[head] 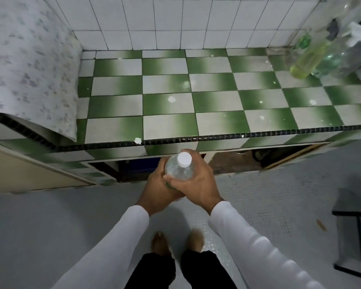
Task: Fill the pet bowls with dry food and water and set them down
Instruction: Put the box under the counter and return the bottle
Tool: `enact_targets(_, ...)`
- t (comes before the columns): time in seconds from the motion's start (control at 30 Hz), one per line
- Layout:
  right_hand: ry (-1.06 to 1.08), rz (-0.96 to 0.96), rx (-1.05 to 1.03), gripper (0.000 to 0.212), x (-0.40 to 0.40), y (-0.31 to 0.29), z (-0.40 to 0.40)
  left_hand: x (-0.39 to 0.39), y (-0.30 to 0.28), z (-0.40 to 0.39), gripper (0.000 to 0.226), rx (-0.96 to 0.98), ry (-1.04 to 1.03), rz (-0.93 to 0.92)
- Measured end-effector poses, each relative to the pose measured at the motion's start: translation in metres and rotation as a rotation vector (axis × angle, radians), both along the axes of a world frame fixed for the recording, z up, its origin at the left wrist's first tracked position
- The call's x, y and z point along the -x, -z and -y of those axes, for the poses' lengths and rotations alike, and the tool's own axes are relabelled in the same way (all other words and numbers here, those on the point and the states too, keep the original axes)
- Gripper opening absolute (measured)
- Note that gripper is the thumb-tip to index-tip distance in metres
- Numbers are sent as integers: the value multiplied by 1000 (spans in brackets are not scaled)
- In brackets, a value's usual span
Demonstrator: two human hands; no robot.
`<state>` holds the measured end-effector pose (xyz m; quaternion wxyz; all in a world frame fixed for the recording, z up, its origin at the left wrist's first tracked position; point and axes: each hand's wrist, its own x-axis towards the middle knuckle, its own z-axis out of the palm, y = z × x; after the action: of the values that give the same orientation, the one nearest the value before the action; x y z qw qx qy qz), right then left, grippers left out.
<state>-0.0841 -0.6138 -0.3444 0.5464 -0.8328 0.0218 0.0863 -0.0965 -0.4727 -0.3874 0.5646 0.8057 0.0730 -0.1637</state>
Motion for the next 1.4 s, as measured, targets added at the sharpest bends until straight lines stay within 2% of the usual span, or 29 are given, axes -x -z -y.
enact_targets(0.27, -45, -91, 27, 81, -12, 94, 11, -7, 102, 11, 91, -4, -1, -26)
enact_targets(0.53, -37, -88, 27, 86, -40, 228, 15, -32, 229, 14, 94, 29, -26, -61)
enact_targets(0.63, -59, -43, 48, 82, -52, 276, 17, -43, 281, 15, 95, 43, -36, -54)
enact_targets(0.77, -41, 49, 40, 75, -70, 340, 17, -64, 339, 16, 81, 31, -34, -22)
enact_targets(0.9, -28, 117, 41, 73, -92, 398, 17, -82, 397, 14, 88, 68, -23, 26)
enact_targets(1.13, -12, 200, 51, 69, -125, 470, 15, -116, 466, 10, 92, -17, -4, 74)
enact_targets(1.3, -13, 228, 56, 68, -147, 493, 14, -139, 491, 8, 85, -37, -10, 120)
enact_targets(1.4, -23, 242, 31, 70, -162, 502, 13, -154, 500, 8, 90, -28, -14, 148)
